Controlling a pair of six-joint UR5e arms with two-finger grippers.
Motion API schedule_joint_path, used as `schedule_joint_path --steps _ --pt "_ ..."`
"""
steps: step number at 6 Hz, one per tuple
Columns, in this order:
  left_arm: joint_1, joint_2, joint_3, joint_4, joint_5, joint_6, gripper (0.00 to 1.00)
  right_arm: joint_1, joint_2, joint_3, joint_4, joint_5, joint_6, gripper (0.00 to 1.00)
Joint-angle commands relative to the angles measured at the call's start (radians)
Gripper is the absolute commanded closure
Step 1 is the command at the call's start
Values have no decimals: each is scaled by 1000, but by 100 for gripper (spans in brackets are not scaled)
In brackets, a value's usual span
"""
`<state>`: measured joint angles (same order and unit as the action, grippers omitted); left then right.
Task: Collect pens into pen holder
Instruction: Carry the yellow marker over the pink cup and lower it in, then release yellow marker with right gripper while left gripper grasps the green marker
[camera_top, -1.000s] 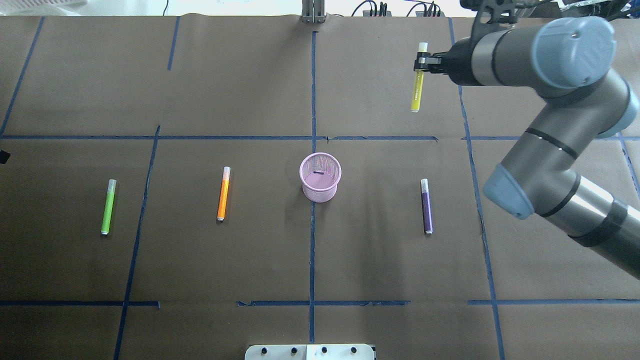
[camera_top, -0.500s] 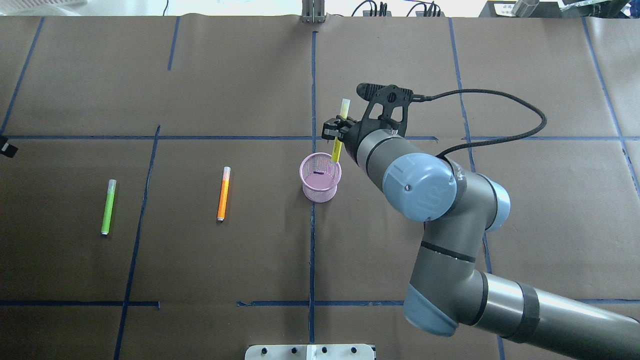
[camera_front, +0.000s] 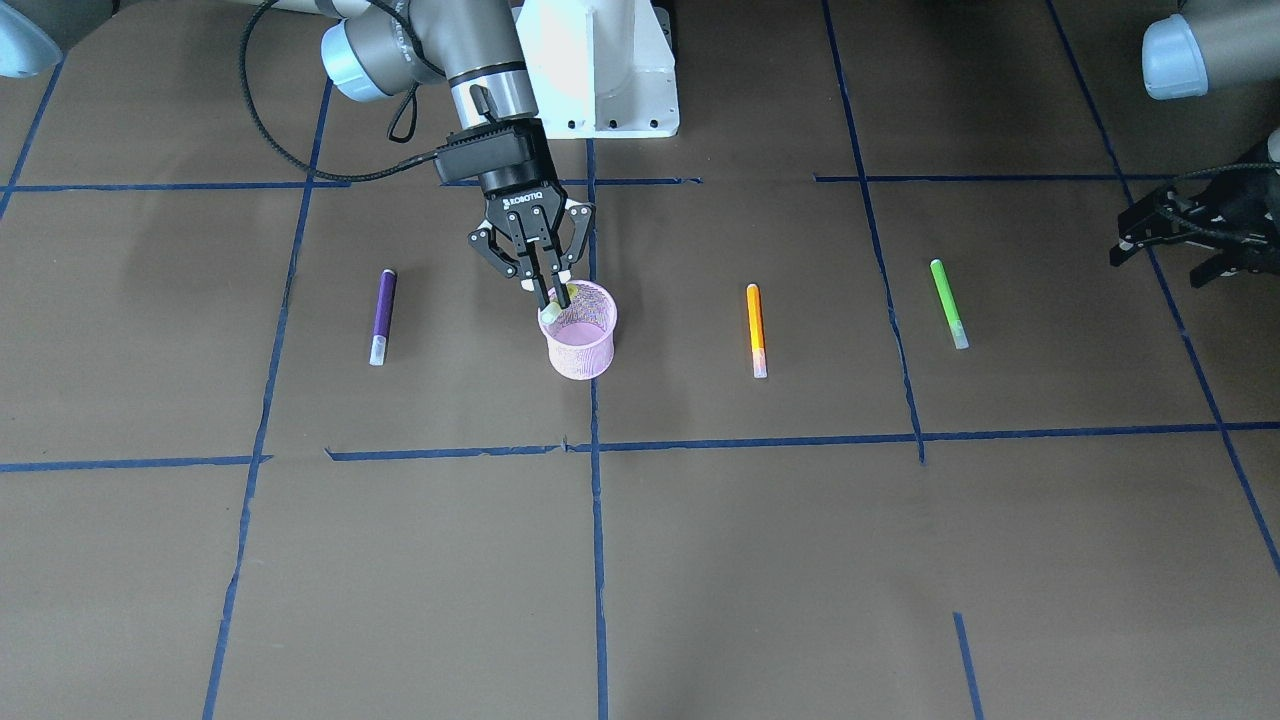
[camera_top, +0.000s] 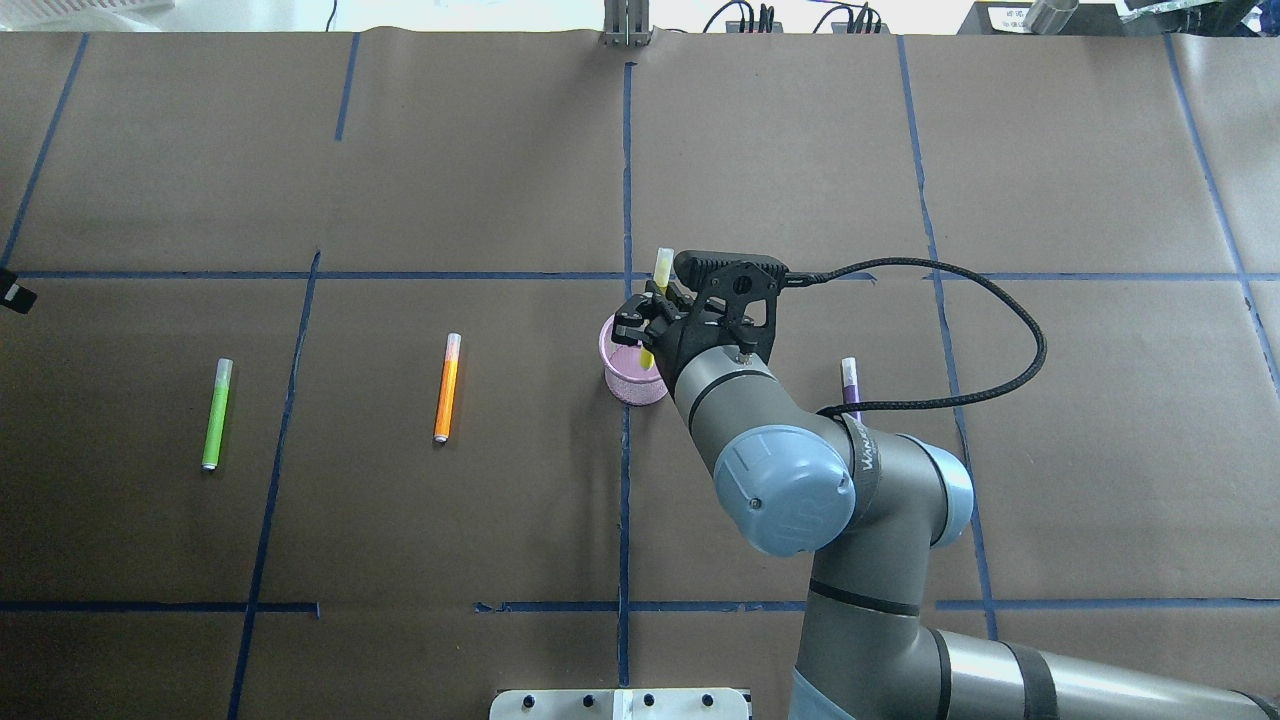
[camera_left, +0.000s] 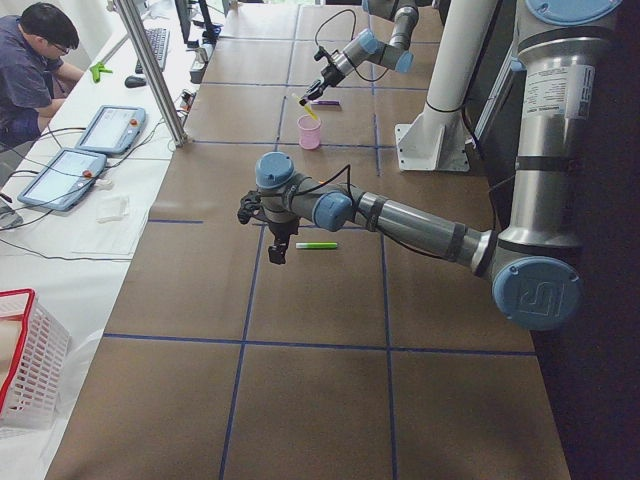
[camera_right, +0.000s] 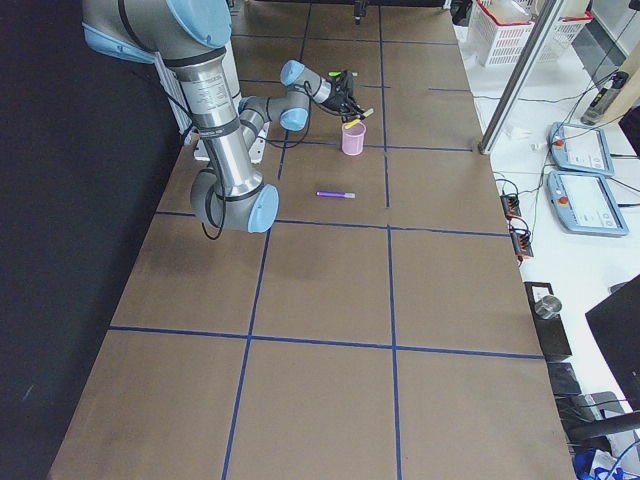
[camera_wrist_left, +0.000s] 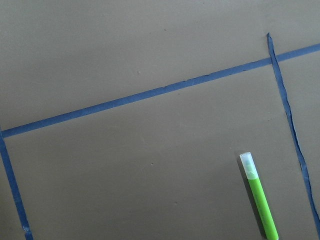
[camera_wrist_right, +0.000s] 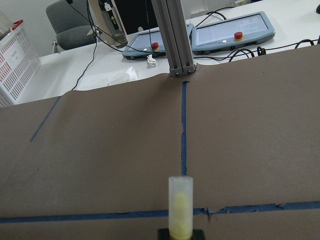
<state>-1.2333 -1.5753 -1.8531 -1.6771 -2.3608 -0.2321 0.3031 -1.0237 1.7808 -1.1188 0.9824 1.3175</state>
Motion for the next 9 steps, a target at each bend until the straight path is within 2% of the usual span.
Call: schedule_joint_path --steps 1,2,3,4,5,6,7,9 --pt "0 0 0 -1 0 -1 0 -19 3 -36 0 -53 0 64" --pt "0 -2 -3 -1 -2 -3 0 -21 2 -44 0 -56 0 53" --pt "0 -2 -3 -1 -3 -3 0 -19 2 -49 -1 -57 0 3" --pt "2 -2 -2 0 -2 -4 0 -18 5 -46 0 -47 -1 0" --pt "27 -2 14 0 2 -53 0 20 5 -40 -13 60 -6 0" --pt "66 -3 14 -6 5 -225 0 98 19 12 -180 244 -18 0" --pt "118 -3 11 -72 71 -374 0 201 55 38 -329 465 -26 0" --pt "307 -3 12 -195 226 -688 0 397 24 34 -372 798 -207 0"
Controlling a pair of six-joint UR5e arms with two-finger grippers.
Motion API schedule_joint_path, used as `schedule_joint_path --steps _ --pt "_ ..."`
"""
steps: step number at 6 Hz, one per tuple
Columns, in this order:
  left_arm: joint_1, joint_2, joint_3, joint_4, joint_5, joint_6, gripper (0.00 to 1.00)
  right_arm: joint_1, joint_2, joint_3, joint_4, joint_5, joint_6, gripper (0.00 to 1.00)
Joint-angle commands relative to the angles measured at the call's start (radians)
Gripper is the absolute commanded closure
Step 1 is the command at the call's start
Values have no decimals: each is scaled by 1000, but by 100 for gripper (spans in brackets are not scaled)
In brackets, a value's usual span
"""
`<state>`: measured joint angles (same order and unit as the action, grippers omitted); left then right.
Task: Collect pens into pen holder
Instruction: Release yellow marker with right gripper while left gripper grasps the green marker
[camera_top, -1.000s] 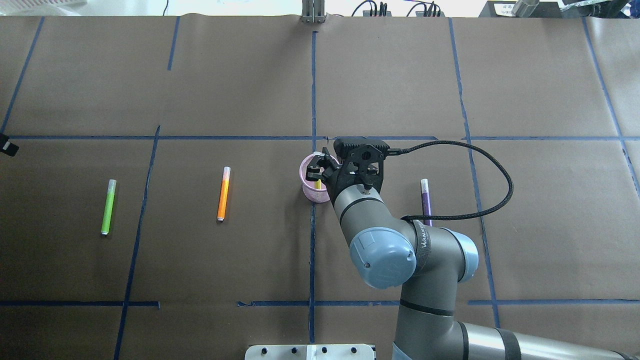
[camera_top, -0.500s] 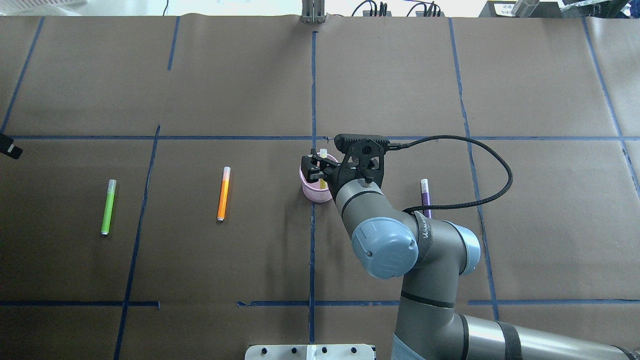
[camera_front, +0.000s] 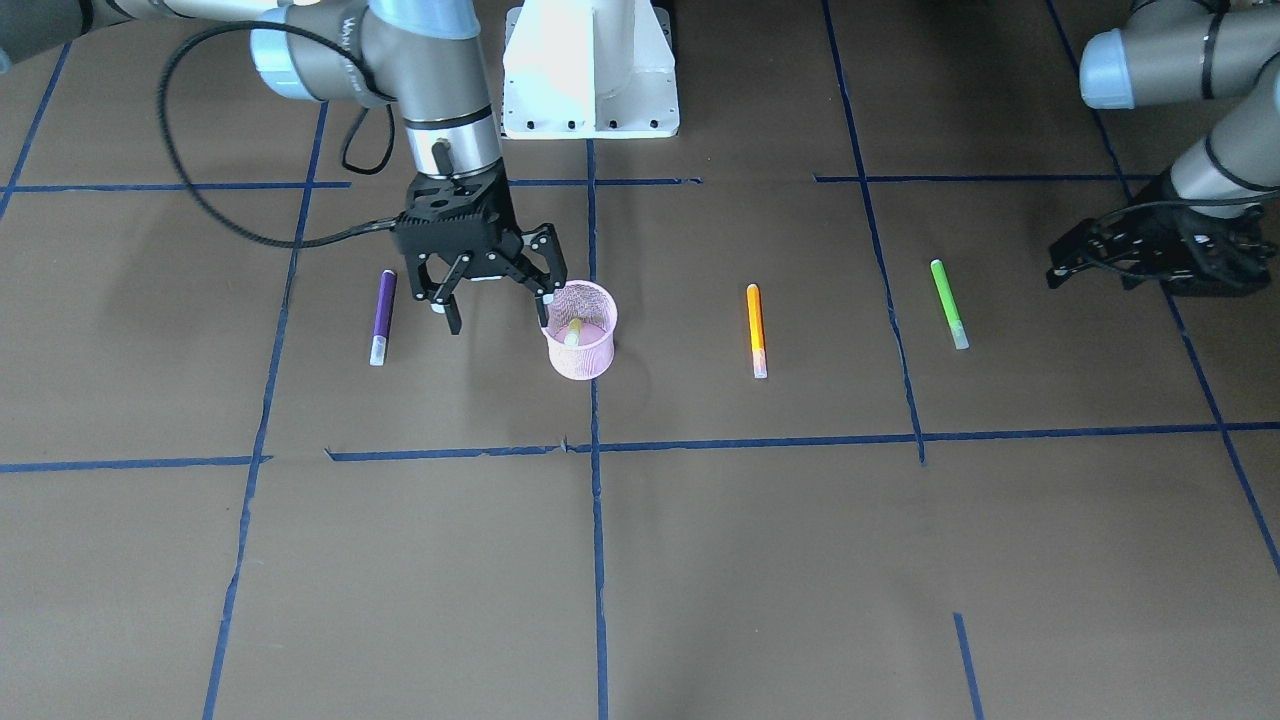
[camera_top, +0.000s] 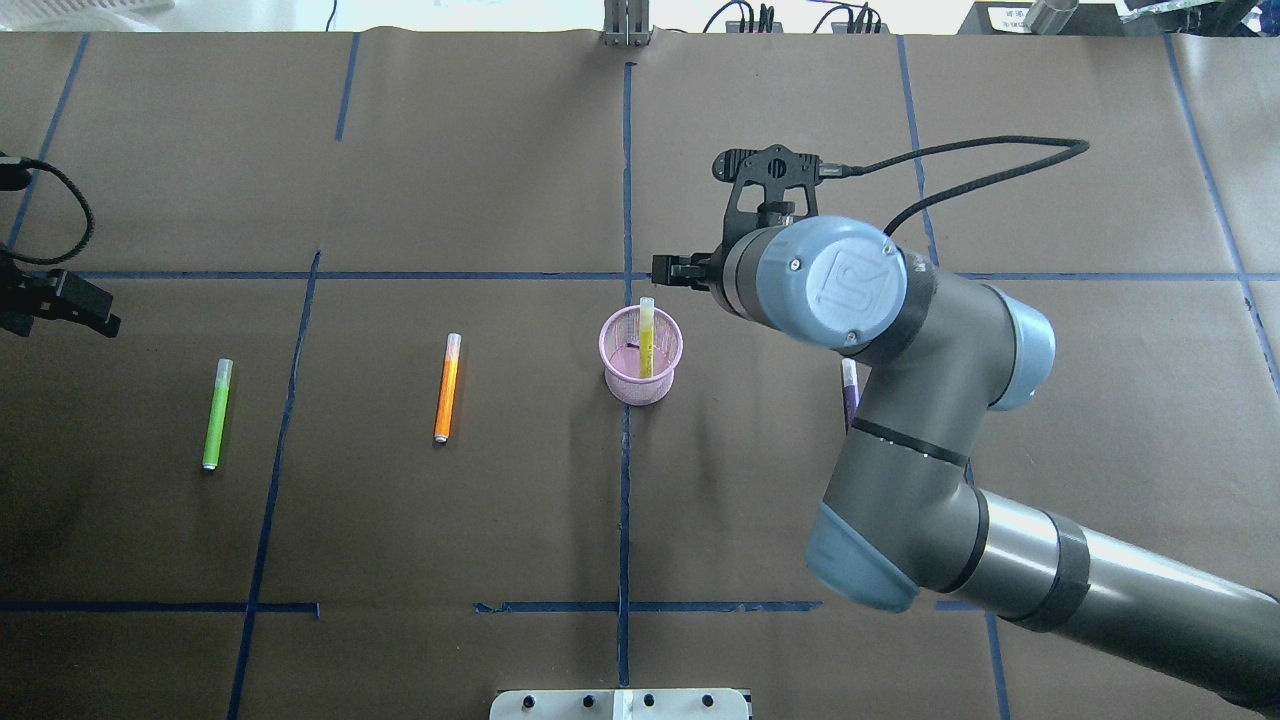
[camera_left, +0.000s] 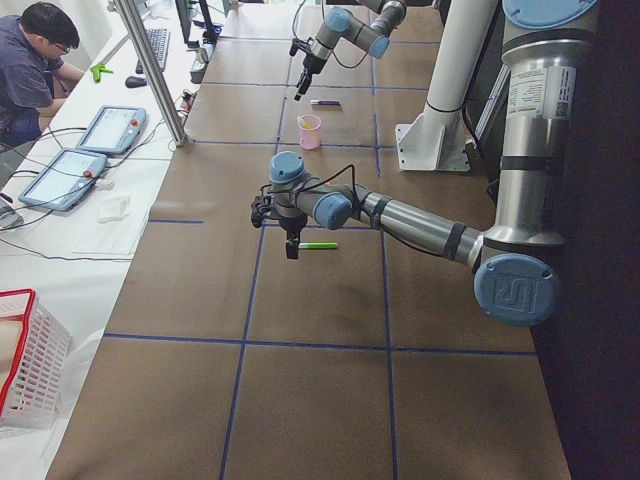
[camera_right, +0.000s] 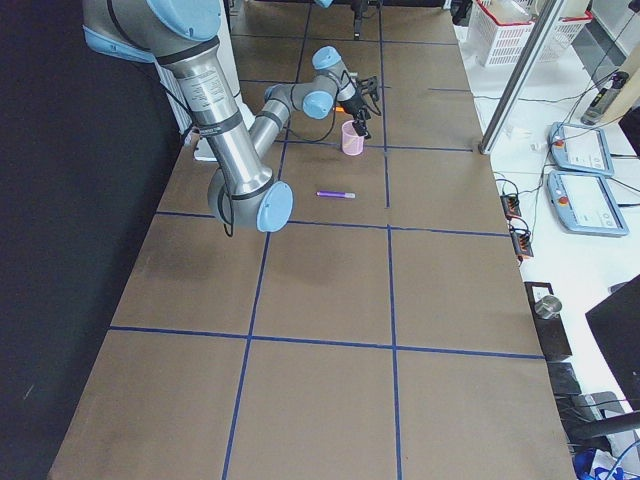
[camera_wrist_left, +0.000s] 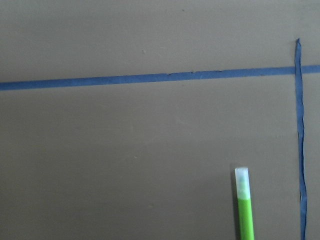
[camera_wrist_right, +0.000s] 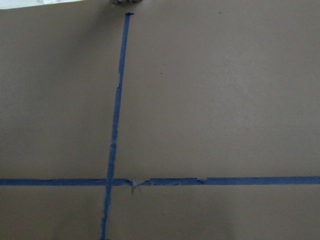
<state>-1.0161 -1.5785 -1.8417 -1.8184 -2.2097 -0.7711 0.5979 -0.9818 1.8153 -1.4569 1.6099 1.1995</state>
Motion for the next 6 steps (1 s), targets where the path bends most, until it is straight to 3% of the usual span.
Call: schedule_joint_path --steps 1,2,3,6 --pt "164 -17 7 -73 137 -239 0 200 -37 -5 -95 323 -233 0" --pt "194 -46 33 -73 157 -301 0 282 -88 -5 -102 403 -383 0" --pt "212 -58 61 -74 188 -319 9 339 -136 -4 -97 459 -491 0" --pt "255 -86 113 -74 191 -321 24 359 -166 1 -92 472 -517 0"
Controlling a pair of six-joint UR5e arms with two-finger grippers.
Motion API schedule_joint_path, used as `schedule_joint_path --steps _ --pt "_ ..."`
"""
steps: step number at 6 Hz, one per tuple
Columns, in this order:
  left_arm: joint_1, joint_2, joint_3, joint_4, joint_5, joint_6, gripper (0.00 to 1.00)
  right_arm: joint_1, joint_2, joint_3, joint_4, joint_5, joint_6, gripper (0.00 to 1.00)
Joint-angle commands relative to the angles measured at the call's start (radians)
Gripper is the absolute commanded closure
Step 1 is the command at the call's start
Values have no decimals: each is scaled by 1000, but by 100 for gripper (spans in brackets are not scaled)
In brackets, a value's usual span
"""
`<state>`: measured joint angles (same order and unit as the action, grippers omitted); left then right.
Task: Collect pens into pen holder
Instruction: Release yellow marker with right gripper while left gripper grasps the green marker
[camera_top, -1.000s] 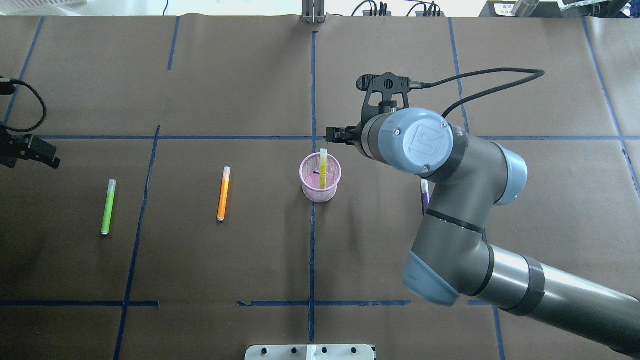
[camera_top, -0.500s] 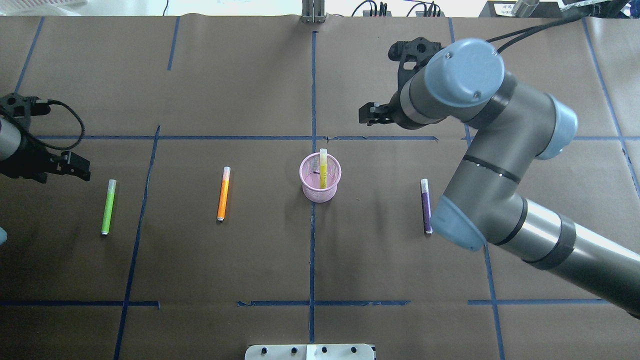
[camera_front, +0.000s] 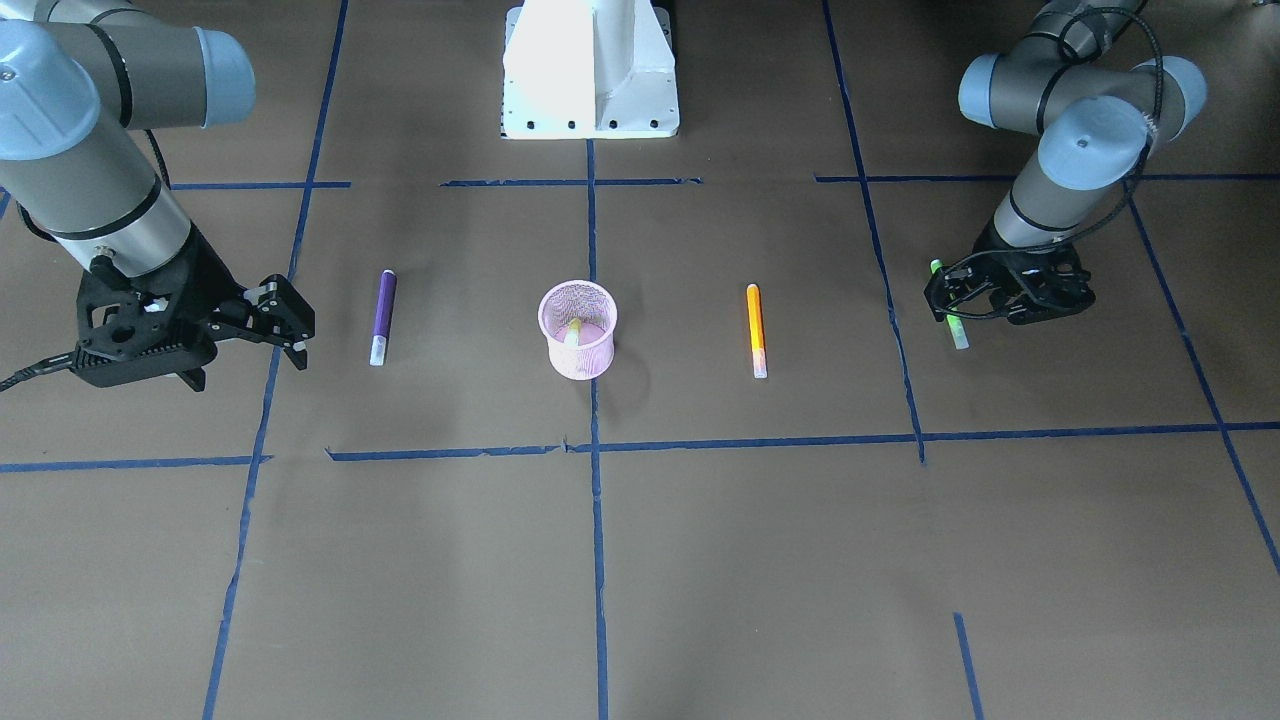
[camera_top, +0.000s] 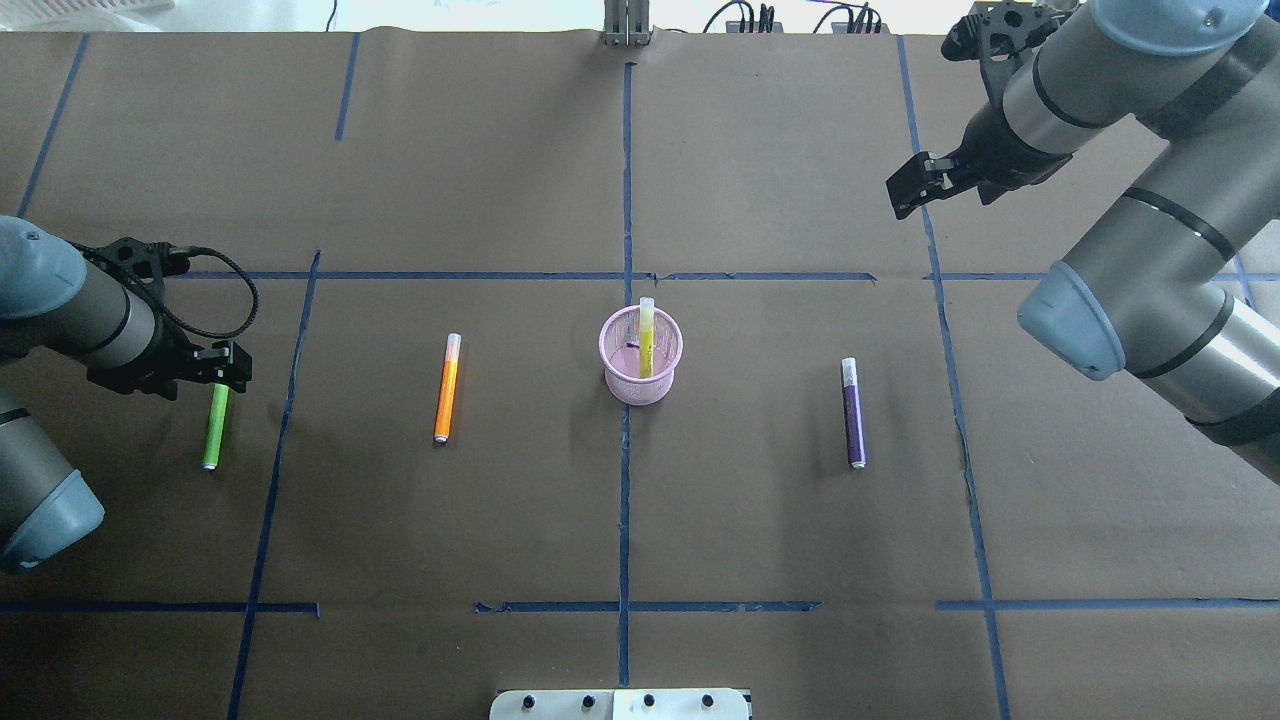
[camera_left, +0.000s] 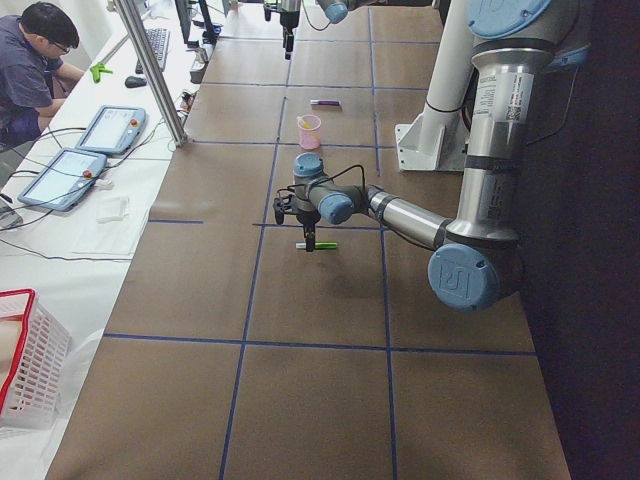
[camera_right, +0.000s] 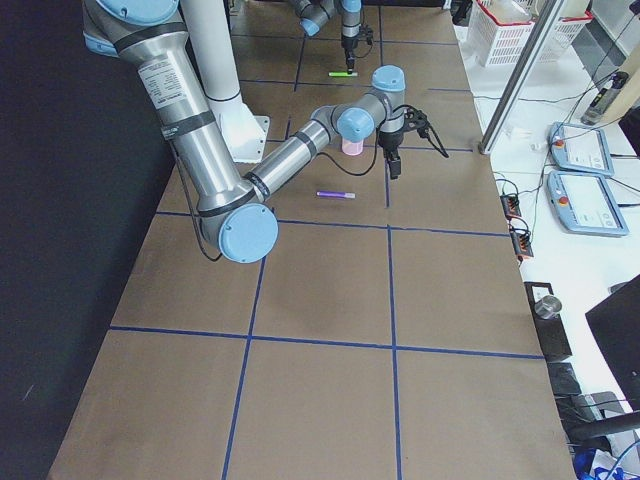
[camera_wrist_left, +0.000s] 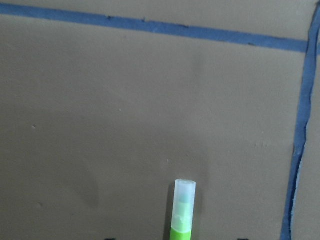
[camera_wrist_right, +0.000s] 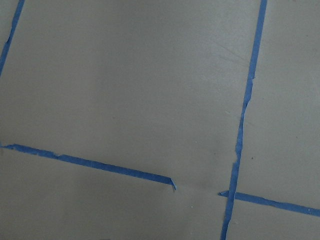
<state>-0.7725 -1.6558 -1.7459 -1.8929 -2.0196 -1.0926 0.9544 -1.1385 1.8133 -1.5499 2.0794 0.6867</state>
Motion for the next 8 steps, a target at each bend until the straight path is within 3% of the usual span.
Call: schedule_joint_path --steps 1,4,6,7,8 --pt "12 -13 31 -2 1 2 28 1 -13 3 2 2 -4 0" --pt "12 -13 34 -2 1 -3 49 3 -15 11 2 1 -4 0" --pt "13 -13 43 -2 -1 -3 50 3 -24 15 2 1 -3 0" --pt "13 -13 45 -2 -1 -4 61 3 -29 18 4 1 -3 0" --pt "13 -13 46 -2 -1 -6 81 3 -29 17 2 1 -4 0"
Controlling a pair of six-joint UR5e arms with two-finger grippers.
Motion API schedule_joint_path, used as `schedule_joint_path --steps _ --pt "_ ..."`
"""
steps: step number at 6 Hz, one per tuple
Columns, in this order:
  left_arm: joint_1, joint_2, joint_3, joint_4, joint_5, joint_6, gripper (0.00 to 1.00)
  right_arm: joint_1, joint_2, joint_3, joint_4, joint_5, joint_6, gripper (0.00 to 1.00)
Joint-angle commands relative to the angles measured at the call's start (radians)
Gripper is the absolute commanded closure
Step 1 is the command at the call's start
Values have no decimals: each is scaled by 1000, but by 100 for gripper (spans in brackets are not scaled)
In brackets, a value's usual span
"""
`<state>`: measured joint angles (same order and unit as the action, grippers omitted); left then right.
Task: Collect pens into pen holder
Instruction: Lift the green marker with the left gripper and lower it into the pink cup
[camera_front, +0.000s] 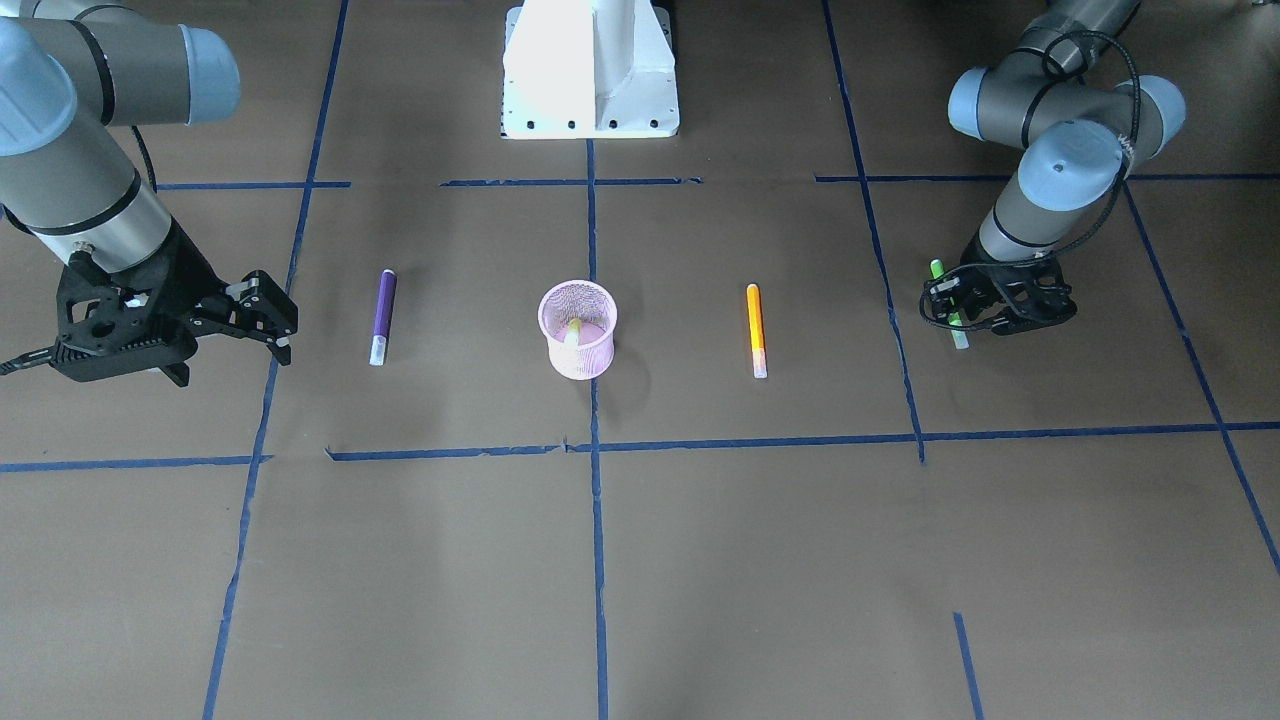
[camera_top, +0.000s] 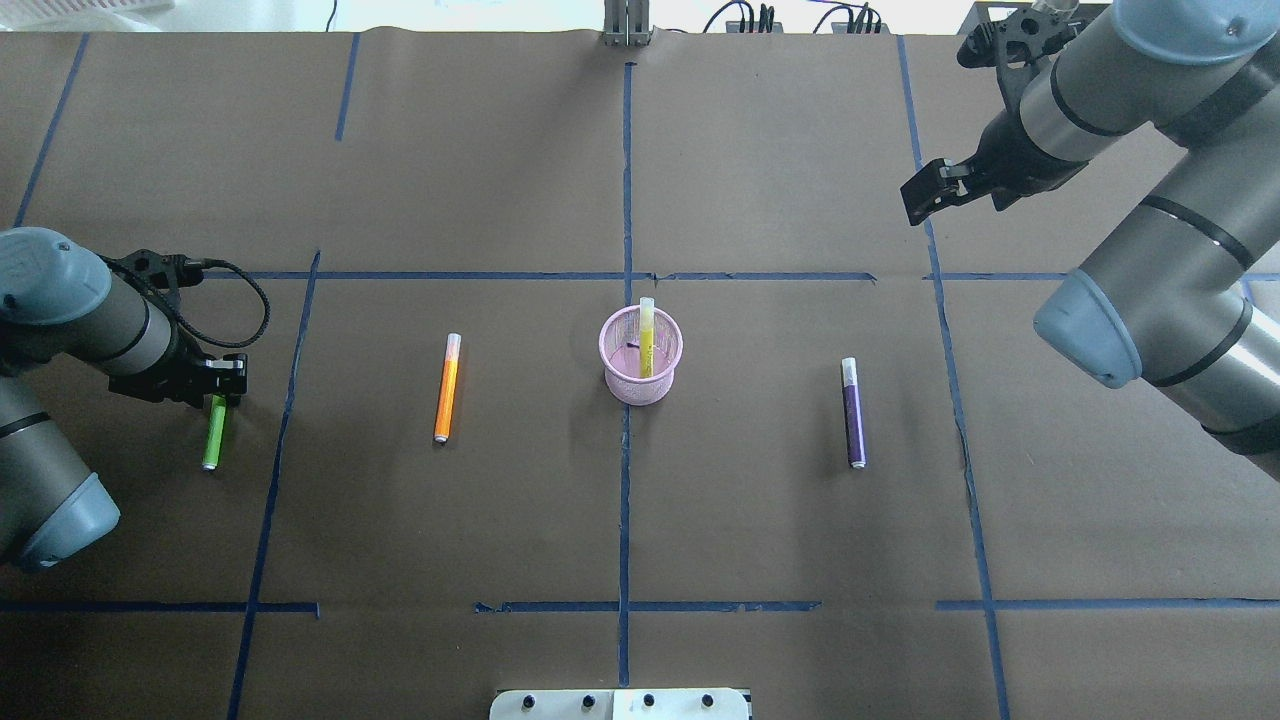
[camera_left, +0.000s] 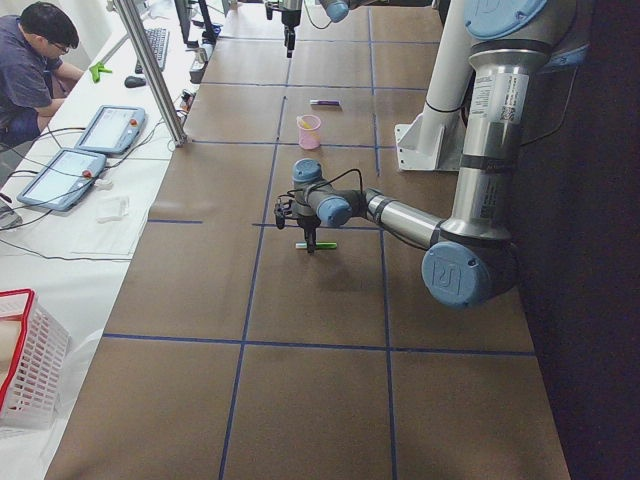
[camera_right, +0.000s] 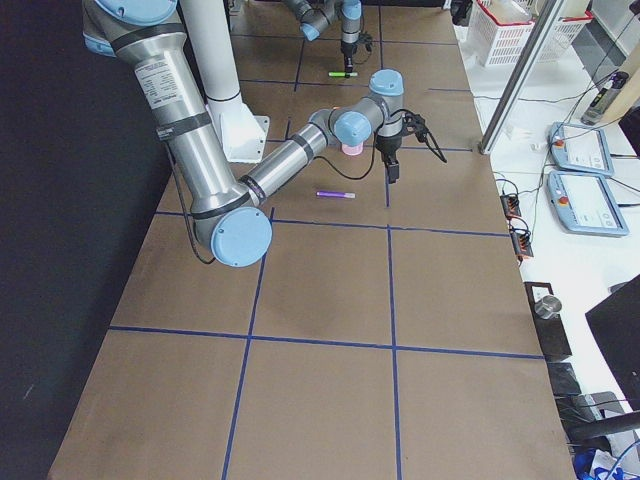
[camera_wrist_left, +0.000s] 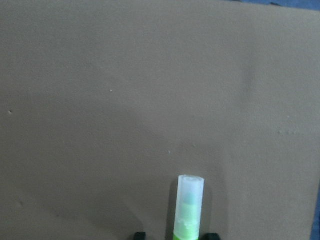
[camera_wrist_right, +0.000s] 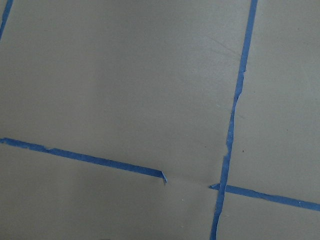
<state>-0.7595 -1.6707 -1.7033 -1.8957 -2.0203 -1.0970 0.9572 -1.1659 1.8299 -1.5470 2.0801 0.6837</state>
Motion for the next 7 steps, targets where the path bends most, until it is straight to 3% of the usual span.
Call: schedule_joint_path --steps 1,4,6,7 --pt "0 2 -7 1 0 -1 98 -2 -1 0 -1 0 0 0" --pt "-4 -29 -115 12 6 -1 100 -2 -3 0 2 -5 -1 0" --pt "-9 -136 -194 12 159 -56 100 -3 -14 0 18 -8 0 0" --pt "-6 -226 -196 10 179 -85 100 -3 -47 -1 84 -8 2 0"
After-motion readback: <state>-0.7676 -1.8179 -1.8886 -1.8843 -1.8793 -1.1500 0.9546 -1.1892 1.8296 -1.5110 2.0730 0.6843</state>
